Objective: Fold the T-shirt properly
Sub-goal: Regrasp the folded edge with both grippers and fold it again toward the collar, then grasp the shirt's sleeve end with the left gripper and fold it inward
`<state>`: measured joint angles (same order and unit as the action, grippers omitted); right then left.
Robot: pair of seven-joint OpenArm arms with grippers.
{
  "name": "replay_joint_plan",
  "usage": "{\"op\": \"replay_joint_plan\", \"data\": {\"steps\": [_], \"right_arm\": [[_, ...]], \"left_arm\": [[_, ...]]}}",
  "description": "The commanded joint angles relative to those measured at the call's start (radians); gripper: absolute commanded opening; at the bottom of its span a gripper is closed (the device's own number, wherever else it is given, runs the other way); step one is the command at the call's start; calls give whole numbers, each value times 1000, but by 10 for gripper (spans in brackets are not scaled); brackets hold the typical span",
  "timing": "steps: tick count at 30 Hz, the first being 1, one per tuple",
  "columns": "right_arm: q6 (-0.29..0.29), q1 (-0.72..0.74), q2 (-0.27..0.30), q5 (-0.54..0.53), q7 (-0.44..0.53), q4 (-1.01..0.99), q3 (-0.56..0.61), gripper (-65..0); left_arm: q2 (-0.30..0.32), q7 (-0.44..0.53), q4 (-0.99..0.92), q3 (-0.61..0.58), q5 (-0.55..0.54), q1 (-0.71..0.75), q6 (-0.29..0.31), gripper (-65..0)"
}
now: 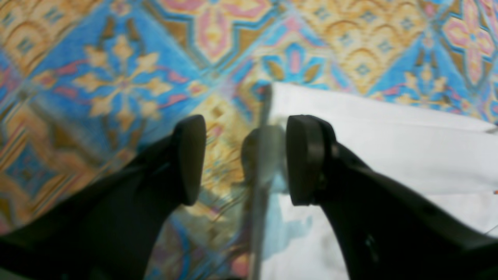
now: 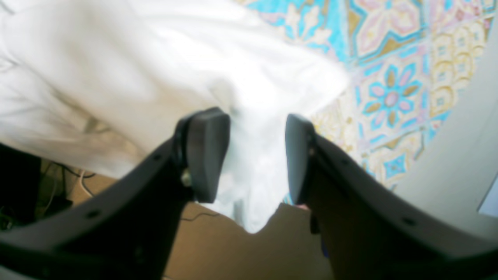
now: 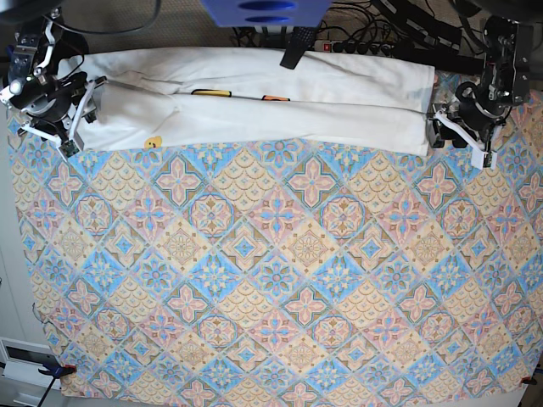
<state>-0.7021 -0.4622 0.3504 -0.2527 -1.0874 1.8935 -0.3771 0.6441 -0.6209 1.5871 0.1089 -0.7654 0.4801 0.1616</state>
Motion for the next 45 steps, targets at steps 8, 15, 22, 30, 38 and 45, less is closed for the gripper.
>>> {"op": "replay_joint_plan", "data": {"steps": [8, 15, 22, 30, 38, 45], "right_arm": [[4, 6, 16, -7, 42, 13, 66, -391], [4, 7, 16, -6, 45, 11, 85, -391], [4, 7, 16, -6, 45, 11, 85, -391], [4, 7, 16, -6, 45, 11, 85, -414], [4, 7, 16, -6, 45, 11, 85, -414], [4, 7, 16, -7, 45, 15, 85, -414]], "left_arm": [[23, -196, 14, 13, -33, -39, 49, -295], [26, -271, 11, 12, -78, -44, 143, -81], [-7, -273, -8, 8, -73, -42, 145, -66], [-30, -230, -118, -119, -81, -79, 143, -72], [-106, -219, -121, -148, -84, -79, 143, -405], [-116, -207, -123, -130, -85, -91, 143, -620]]}}
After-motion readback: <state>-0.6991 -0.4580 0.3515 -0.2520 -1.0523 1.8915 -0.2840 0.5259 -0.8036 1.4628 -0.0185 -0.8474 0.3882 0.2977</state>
